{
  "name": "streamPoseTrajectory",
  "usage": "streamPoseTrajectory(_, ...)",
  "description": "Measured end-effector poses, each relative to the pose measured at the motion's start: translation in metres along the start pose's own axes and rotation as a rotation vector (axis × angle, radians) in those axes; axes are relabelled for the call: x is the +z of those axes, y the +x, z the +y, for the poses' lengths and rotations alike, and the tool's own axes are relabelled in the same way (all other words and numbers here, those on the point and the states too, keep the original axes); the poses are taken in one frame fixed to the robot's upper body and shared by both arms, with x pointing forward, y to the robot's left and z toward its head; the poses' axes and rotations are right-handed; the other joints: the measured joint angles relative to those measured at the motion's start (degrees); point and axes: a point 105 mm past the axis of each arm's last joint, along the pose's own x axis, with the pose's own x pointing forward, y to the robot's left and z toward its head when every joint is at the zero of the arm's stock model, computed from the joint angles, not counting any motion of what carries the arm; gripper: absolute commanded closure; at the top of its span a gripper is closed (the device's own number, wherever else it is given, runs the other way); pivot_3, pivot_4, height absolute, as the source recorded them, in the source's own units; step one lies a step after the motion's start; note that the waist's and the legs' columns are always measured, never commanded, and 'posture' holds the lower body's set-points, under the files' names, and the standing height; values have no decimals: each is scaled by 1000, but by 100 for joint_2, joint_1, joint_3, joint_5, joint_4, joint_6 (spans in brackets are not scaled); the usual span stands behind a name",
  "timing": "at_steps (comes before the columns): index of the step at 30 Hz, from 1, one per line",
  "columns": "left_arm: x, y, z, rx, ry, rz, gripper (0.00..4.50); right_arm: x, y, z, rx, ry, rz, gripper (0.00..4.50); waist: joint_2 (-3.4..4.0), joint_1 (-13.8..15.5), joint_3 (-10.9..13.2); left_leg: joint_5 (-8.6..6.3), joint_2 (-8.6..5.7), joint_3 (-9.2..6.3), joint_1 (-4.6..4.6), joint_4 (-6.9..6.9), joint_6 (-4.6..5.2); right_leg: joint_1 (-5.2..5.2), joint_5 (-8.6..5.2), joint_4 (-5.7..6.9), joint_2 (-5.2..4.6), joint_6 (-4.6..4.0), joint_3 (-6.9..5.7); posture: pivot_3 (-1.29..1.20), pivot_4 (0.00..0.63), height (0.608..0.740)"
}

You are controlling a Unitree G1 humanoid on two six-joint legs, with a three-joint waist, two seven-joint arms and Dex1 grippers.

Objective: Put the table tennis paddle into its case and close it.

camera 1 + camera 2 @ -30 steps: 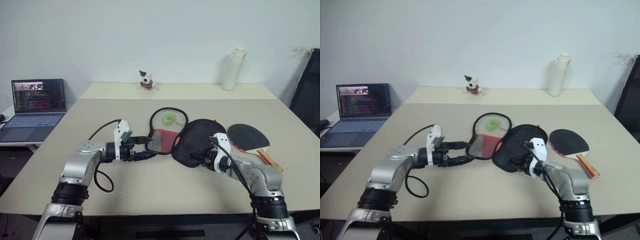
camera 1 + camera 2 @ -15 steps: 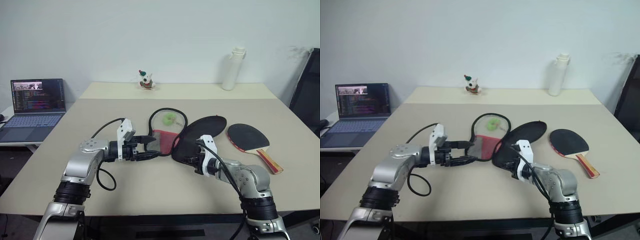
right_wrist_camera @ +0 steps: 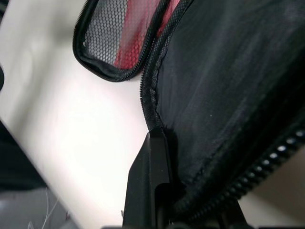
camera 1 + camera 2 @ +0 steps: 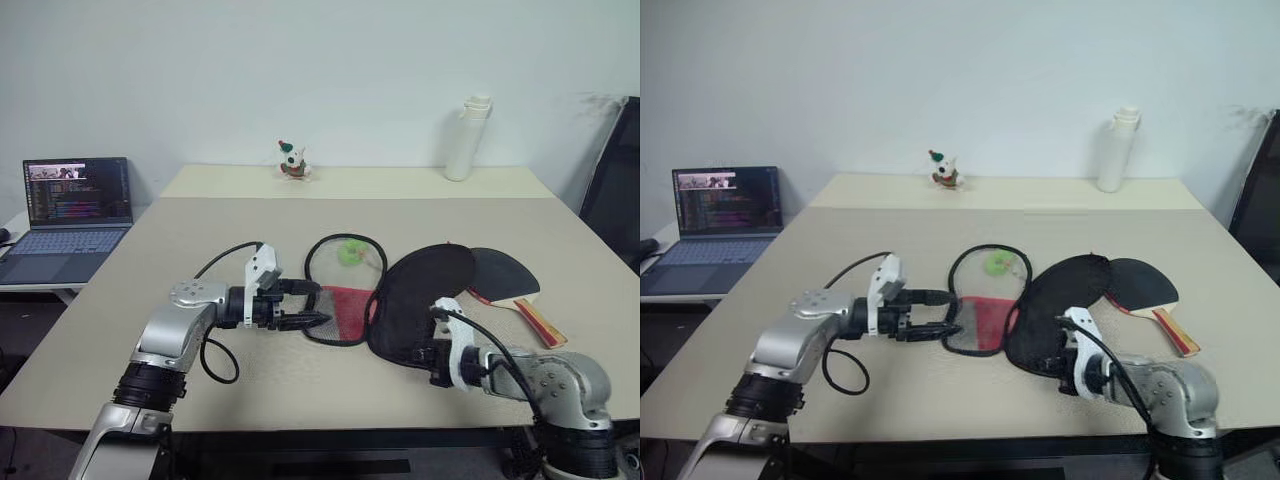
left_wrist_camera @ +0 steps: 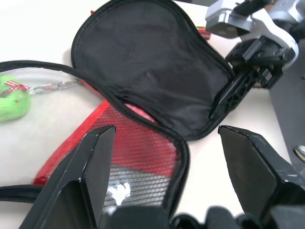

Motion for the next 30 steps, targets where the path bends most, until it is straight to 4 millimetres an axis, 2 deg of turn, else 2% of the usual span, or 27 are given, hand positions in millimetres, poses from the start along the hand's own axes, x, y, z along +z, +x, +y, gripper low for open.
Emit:
streamPoseTrajectory(8, -1, 4, -2, -14, 1, 3, 738, 2, -17, -15, -36, -21, 32, 4424, -1, 1, 0, 0, -4, 2, -1, 0, 0, 0, 0, -3, 3, 1, 1, 0, 150, 740)
streamPoseTrajectory(13, -1, 7, -3, -21, -1, -3, 738, 22, -12, -25, -59, -58, 25, 4424, -1, -6, 1, 0, -7, 5, 1, 1, 0, 0, 0, -2, 6, 1, 2, 0, 150, 740)
streamPoseTrajectory(25, -1, 7, -3, -11, -1, -4, 738, 36, -3, -34, -46, -100, 51, 4424, -1, -4, 1, 0, -5, 5, 0, 0, 0, 0, 0, -3, 8, 1, 2, 0, 150, 740)
streamPoseTrajectory(28, -2, 7, -2, -5, -1, -4, 738, 39, -4, -39, -64, -79, 42, 3772, -2, 0, 1, 0, -4, 5, -1, 0, 0, -1, 1, -3, 7, 1, 2, 0, 150, 740)
streamPoseTrajectory(30, -2, 7, -2, -4, 0, -4, 738, 40, -8, -44, -86, -77, 38, 3089, -1, 3, 1, 0, -3, 5, -1, 0, 0, -1, 0, -4, 7, 1, 2, 0, 150, 740)
